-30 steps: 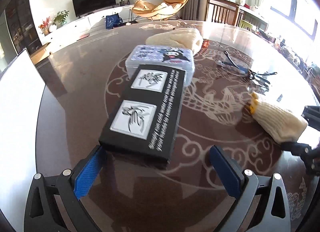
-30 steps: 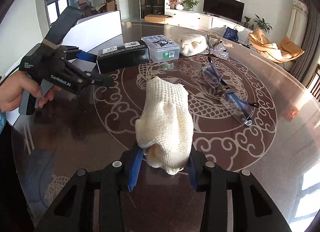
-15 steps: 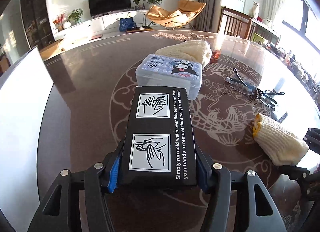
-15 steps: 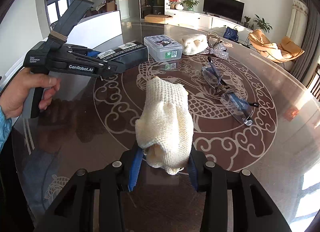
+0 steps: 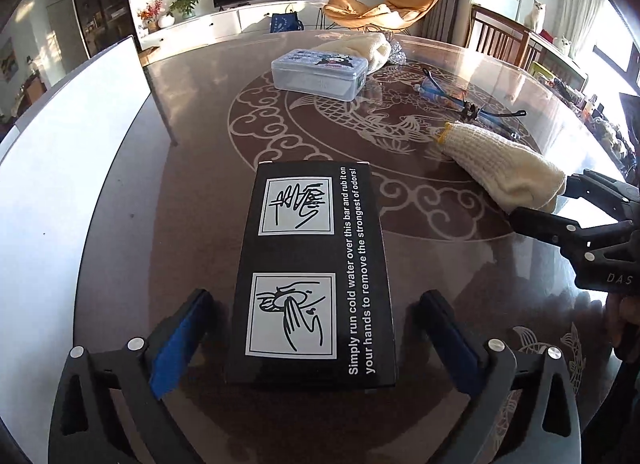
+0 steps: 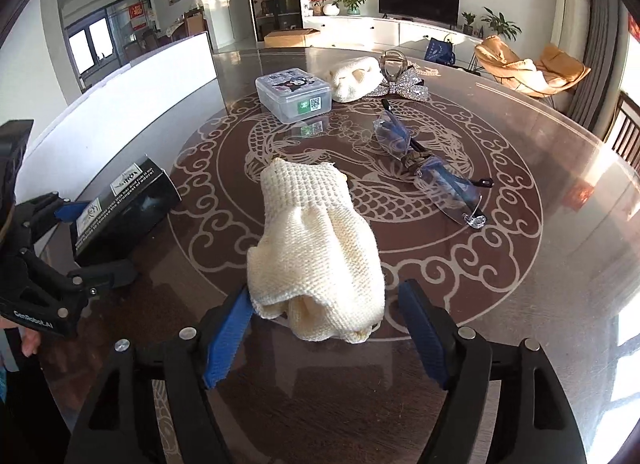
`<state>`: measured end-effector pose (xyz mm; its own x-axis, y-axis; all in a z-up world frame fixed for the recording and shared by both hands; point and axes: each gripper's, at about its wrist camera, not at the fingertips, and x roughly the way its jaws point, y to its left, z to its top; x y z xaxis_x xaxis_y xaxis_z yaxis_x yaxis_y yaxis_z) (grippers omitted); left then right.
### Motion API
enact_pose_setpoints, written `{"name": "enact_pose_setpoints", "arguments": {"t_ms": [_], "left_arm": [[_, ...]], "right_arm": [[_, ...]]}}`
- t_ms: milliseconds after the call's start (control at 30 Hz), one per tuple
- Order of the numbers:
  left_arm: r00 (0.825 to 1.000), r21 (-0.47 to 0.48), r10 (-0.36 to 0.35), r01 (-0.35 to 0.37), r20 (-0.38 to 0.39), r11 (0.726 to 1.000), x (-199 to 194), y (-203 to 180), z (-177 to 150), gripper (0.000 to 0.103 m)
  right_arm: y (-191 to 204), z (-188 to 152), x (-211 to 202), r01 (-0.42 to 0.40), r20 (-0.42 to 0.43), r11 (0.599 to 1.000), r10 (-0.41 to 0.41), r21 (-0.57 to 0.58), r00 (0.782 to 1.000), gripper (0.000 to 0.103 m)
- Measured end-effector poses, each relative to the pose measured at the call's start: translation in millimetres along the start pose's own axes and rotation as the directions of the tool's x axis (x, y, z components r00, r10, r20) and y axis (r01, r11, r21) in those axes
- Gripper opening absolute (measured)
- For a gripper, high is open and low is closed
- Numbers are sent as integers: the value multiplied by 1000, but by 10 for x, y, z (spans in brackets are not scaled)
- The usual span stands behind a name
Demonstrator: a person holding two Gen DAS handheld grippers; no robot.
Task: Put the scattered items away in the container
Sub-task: 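Hold the glove in the right gripper and the soap box in the left gripper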
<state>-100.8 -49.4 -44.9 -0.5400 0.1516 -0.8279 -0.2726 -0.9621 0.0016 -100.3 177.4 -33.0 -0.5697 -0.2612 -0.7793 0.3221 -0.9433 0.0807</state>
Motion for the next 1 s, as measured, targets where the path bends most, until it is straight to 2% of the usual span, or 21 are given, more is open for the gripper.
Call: {"name": "enact_pose_setpoints", "arguments": {"t_ms": [133,233,433,1000], "left_arm": [[1000,-6,0,0,3,1000,-4,10,-11,103],[1000,-11,2,-2,7,1000,-14,12,-22,103],[1000,-17,8,-8,13,1000,-4,8,-19,103],[1000,-20,11,-11,11,1000,3,12,-17,103]], "right_arm": [[4,0,-2,-17,-2,1000,17,-2,1000,81],[158,55,85,25,-34,996,-29,-91,999,89],[188,211,254,-19,-58,989,10,-148,998,96],[173,169,240,-14,-47,989,7,-145,999,96]]}}
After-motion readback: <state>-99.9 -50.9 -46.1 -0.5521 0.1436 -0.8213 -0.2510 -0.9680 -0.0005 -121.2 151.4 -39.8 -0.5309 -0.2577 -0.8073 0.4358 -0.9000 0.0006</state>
